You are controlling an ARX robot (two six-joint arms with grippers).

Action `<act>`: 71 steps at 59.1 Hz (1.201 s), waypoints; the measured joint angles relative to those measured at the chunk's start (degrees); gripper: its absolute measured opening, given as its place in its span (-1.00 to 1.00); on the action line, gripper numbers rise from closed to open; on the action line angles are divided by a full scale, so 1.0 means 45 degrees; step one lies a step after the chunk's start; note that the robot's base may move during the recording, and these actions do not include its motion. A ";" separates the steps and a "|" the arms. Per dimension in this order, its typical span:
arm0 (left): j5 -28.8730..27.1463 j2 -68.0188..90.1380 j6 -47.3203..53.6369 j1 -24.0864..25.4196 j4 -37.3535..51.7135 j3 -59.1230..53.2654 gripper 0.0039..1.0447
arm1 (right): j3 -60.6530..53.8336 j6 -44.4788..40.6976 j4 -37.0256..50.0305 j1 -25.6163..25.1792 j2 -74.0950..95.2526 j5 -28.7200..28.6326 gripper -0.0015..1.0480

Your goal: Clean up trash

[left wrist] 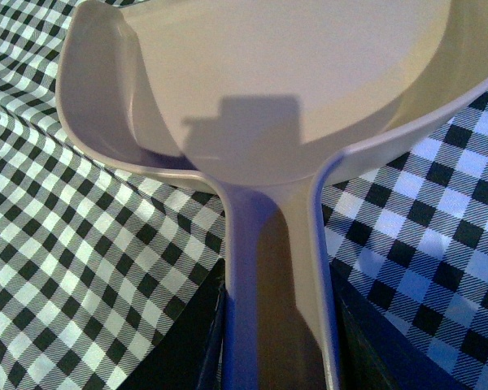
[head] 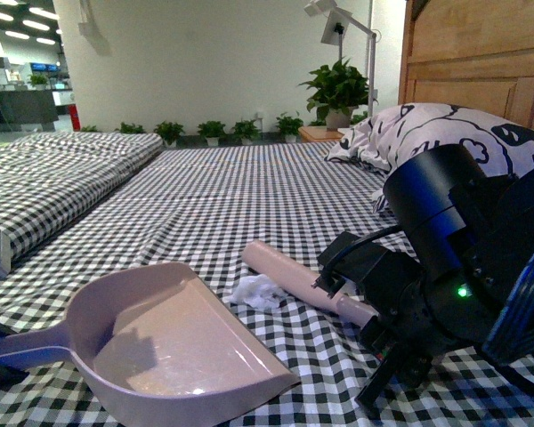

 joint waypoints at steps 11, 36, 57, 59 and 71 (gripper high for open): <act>0.0000 0.0000 0.0000 0.0000 0.0000 0.0000 -0.46 | -0.0593 0.0418 -0.3497 0.0515 -0.2181 -0.5382 -0.63; 0.0000 0.0000 0.0039 0.0000 0.0000 -0.0015 -0.46 | -0.1234 0.1481 -0.1569 -0.1161 -0.3555 -0.5192 -0.63; -0.2161 -0.0291 -0.4537 -0.0010 0.6203 -0.1467 -0.46 | -0.1268 0.4333 0.0272 -0.3483 -0.3789 -0.3793 -0.63; -0.2356 -0.0427 -0.5421 0.0039 0.6547 -0.1467 -0.46 | -0.1341 0.4624 0.0301 -0.3750 -0.4031 -0.3925 -0.63; -0.3546 -0.1370 -0.8782 0.0243 0.7791 -0.1467 -0.46 | -0.2186 0.6470 0.0432 -0.5319 -0.6489 -0.5615 -0.63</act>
